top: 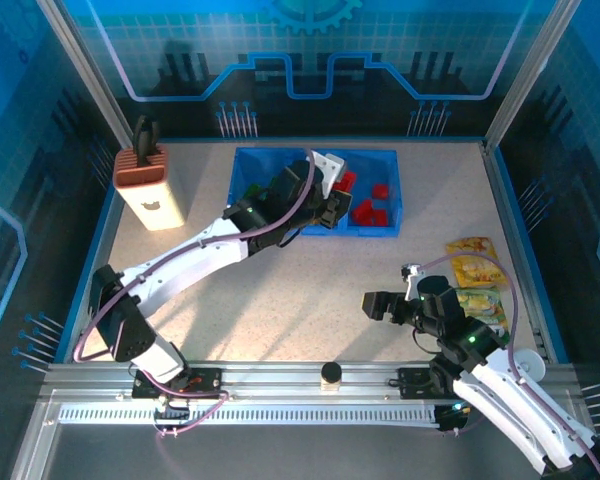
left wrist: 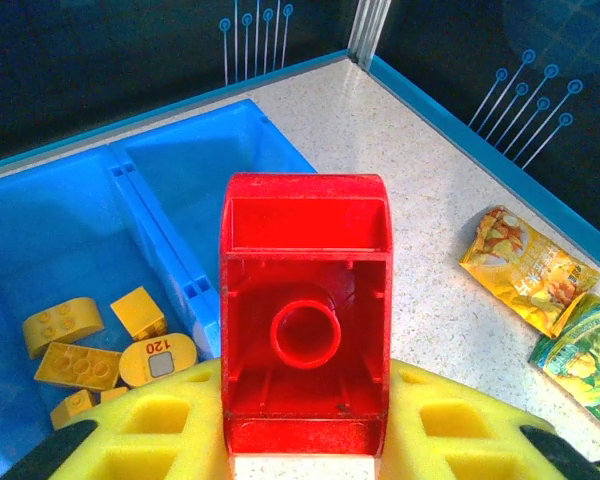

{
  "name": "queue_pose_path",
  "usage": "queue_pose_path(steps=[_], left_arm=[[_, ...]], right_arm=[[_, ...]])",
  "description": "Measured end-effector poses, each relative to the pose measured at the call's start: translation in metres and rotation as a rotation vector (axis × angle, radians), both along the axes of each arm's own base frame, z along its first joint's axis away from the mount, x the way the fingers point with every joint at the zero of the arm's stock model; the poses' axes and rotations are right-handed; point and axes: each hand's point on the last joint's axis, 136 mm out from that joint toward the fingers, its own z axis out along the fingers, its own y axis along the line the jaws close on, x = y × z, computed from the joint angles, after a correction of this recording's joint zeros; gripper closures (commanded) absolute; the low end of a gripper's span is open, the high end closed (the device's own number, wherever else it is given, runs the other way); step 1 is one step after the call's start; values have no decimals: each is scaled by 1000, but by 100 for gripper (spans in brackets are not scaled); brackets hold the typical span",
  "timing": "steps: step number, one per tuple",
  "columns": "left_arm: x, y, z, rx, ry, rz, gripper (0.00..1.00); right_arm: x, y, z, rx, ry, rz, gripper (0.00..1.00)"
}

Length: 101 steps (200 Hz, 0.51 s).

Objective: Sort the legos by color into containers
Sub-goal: Place the lego in the container.

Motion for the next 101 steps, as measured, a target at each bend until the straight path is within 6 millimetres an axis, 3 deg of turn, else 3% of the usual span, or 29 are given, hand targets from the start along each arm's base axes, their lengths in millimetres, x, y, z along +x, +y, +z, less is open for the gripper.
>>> queue_pose_path(steps=[101], left_arm=[[33,-21,-39,38,63,-2,75]], right_arm=[[-3,-2,-1,-14,-3,1,0]])
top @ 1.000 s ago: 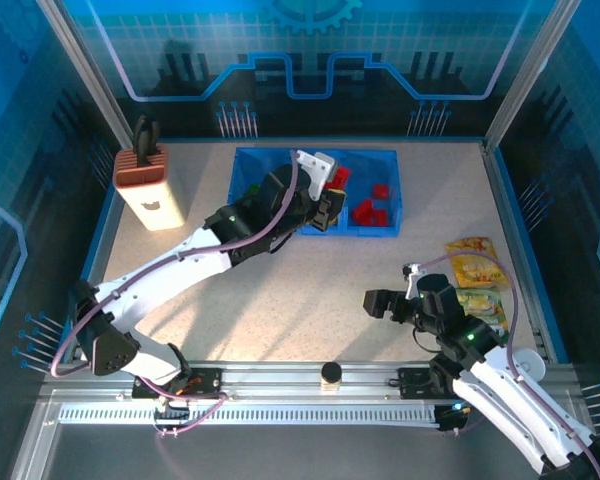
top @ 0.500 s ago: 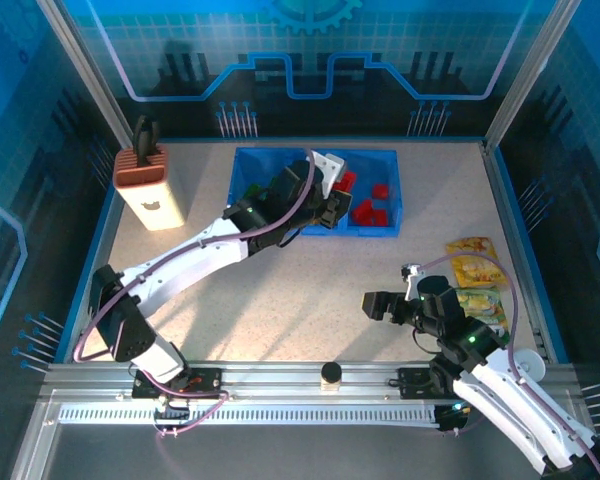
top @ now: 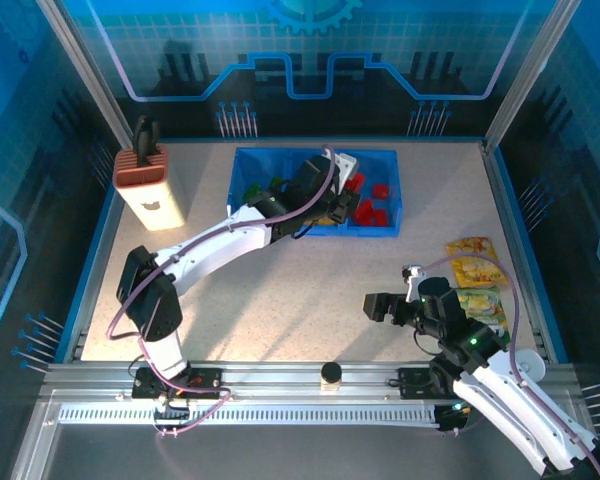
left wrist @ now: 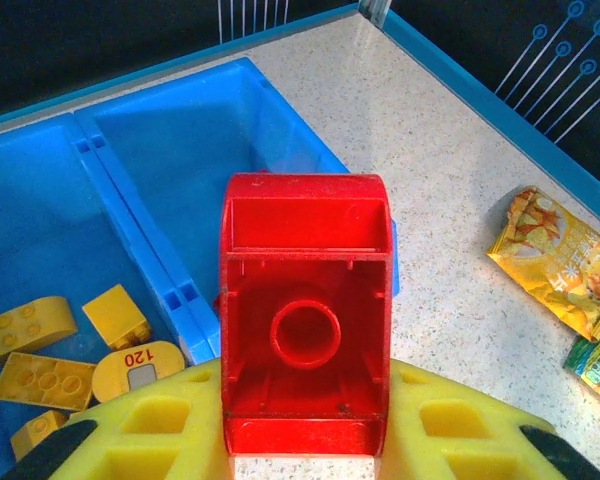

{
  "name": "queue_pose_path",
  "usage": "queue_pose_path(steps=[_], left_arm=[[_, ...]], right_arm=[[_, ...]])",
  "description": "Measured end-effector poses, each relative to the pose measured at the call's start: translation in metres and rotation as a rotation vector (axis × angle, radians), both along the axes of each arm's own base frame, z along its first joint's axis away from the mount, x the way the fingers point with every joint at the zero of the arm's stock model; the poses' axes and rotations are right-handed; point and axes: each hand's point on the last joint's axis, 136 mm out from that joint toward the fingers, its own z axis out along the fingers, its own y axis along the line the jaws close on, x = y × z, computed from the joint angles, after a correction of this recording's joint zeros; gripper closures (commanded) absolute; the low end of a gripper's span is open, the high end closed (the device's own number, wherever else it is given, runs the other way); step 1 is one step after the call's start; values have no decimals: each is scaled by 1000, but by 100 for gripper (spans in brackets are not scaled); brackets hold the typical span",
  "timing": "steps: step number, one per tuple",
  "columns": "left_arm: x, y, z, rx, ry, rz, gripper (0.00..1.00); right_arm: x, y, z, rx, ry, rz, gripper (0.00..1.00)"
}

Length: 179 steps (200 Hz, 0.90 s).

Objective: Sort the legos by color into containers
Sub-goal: Place the lego in the container.

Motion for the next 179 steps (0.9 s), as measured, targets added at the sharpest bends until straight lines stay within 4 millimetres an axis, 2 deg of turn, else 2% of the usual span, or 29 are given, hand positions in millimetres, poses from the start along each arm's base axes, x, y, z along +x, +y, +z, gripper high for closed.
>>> queue_pose_path(steps=[44,179], left_arm=[[10,-13,-15,9,23,-13,74],[34,-39,-39,16,56,-35,74]], right_arm=[[1,-1,-1,-11,-6,1,0],[2,-4,-5,-40,-2,-5,0]])
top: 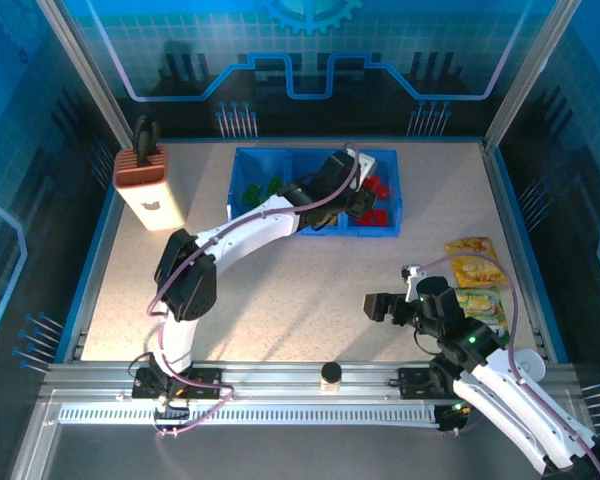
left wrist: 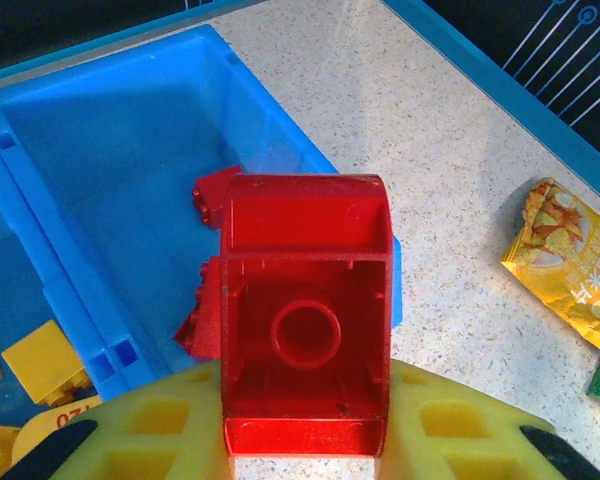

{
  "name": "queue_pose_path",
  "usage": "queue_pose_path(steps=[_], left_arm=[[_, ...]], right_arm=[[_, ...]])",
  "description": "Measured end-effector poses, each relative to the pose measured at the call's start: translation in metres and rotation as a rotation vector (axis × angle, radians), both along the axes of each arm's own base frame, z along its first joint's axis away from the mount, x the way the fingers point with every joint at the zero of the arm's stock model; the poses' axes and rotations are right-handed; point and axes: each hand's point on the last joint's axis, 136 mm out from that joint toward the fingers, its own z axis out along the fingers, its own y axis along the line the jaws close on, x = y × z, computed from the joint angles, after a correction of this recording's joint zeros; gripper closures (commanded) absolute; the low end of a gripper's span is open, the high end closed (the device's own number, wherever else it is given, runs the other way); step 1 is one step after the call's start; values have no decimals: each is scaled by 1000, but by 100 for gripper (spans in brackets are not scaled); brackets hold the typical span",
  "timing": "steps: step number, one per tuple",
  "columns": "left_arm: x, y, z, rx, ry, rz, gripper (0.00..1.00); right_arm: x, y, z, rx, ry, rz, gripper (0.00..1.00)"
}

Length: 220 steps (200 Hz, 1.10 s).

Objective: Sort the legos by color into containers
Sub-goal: Place the lego in the container.

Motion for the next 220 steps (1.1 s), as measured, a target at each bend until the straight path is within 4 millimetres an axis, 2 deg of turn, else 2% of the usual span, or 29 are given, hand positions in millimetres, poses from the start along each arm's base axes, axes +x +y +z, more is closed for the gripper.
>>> queue_pose_path(steps=[35,113,175,220], left_arm=[[6,-7,-7,4,6,-3,73],[21,-15,-51,59,68,-1,71],[33,-26,-67,76,91,-3,69],[42,-28,-89,100,123,5,68]], right_arm=[[0,0,0,0,0,0,0],[-1,0,-1,-7,0,4,0],[0,-2,-5,-22,17,-1,1],[-1,-2,-11,-45,52,-1,0]])
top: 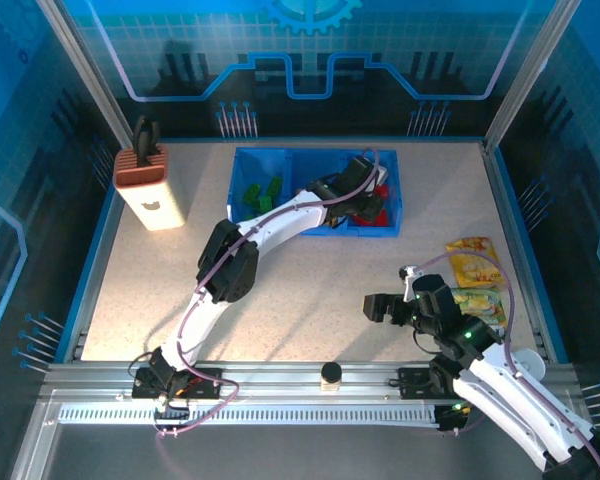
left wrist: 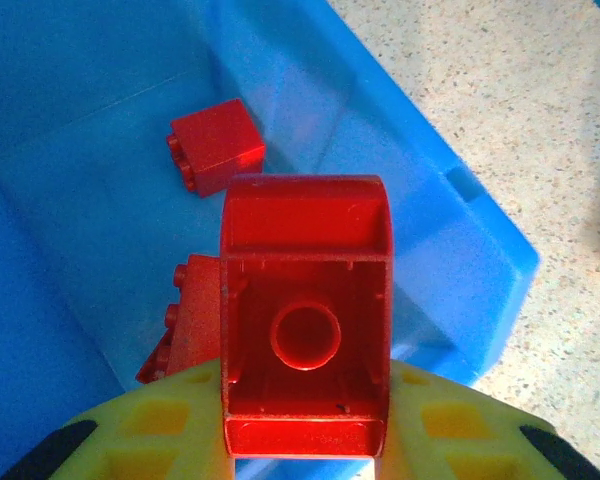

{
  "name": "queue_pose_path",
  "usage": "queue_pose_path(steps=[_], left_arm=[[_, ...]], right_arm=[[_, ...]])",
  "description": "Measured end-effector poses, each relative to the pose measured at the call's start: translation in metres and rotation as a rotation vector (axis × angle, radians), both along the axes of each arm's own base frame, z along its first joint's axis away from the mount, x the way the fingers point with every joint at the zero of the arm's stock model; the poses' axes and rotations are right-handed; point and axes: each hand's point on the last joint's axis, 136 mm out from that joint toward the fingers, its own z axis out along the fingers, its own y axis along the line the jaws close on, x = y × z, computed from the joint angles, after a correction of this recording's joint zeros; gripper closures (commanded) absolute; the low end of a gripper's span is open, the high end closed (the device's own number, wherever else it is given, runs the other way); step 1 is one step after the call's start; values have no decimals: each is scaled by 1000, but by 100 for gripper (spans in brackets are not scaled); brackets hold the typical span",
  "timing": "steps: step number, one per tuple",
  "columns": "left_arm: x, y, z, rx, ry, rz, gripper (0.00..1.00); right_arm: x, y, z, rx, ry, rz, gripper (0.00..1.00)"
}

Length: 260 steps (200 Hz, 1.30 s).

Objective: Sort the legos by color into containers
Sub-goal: Place the lego in the container.

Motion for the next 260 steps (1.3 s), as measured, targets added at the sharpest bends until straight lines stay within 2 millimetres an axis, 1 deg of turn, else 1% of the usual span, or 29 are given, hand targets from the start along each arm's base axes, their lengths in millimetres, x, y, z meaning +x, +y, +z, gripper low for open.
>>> queue_pose_path(steps=[14,36,67,102,140,162,195,225,242,260], left_arm=[[1,1,-9,10,15,0,67],[0,0,-17,18,28,-2,66],[-1,-2,-30,28,48,-10,64],[-1,-1,-43,45,69,-9,55],[-1,-1,-43,47,70,-9,54],[-2,0,-44,50,74,-9,50],[-4,0,-44,51,86,-8,36],[-6,0,-43,41,96,-2,27],[-11,3,-35,36,95,-4,24],[-18,10,-18,28,84,-3,22]], right_arm=[[1,0,2,0,1,0,0],[2,1,7,5,-6,0,0],[2,1,7,6,-6,-1,0],[2,1,8,13,-8,-5,0],[2,1,9,18,-10,-8,0],[1,1,10,23,-13,-10,0],[1,1,12,31,-19,-13,0],[1,1,13,34,-19,-15,0],[1,0,13,33,-19,-16,0],[1,-2,12,23,-20,-25,0]])
